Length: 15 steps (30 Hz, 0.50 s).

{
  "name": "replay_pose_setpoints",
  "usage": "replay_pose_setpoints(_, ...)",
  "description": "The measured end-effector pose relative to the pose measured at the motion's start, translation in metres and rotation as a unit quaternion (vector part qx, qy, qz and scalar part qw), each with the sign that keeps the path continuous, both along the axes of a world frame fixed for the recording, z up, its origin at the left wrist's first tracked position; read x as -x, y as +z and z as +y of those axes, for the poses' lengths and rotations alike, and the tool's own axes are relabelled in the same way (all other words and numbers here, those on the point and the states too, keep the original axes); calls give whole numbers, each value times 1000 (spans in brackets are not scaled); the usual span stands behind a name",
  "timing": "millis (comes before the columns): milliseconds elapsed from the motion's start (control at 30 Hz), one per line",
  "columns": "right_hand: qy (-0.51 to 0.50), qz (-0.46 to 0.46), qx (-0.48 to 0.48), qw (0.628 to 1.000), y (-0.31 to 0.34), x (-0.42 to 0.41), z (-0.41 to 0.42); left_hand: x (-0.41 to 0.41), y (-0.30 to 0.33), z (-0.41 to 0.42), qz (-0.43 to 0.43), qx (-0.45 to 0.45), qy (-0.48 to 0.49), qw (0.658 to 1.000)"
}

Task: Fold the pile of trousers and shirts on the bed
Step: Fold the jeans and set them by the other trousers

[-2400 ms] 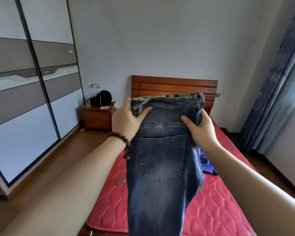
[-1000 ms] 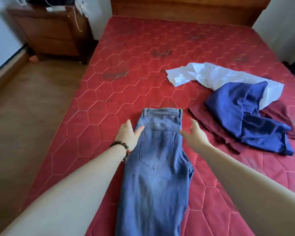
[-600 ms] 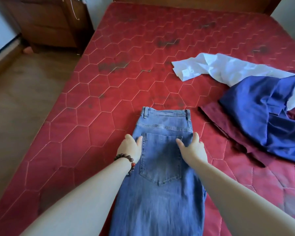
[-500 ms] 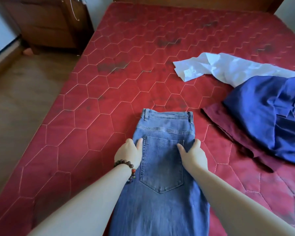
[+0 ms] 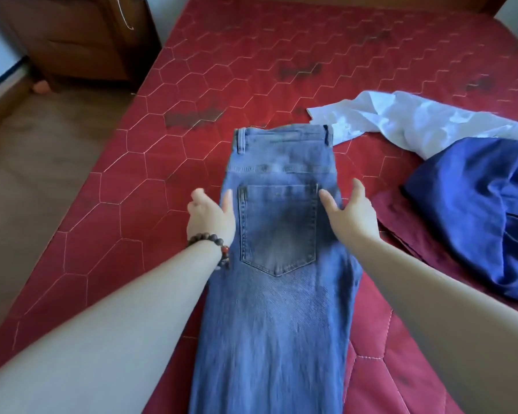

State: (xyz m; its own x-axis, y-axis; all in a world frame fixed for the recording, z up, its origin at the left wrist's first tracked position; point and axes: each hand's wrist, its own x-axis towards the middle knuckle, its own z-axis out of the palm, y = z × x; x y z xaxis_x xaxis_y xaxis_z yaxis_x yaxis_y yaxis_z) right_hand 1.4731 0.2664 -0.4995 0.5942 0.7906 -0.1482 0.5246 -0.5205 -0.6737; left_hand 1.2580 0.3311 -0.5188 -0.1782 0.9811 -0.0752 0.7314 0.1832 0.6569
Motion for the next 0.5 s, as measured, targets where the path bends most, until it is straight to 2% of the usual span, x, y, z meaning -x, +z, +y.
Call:
replay_pose_setpoints(67,-16,13,93,995,-12,-5,-11,12,-12,-3,53,75,-11,996)
replay_pose_setpoints(167,-2,-49,167,985,-39,3,-44,24,-31,-30,149,63,-73,984)
replay_pose_setpoints(267,-6,-134,162,978,-55,18,-65,23,-43,-57,209,27,-109,971)
replay_pose_setpoints(400,-19,-199,139,970,-62,23,-75,27,-48,-62,243,9,-109,964)
replay_pose_setpoints(500,-24,-207,135,969,-65,19,-77,34,-50,-64,239,-14,-92,967)
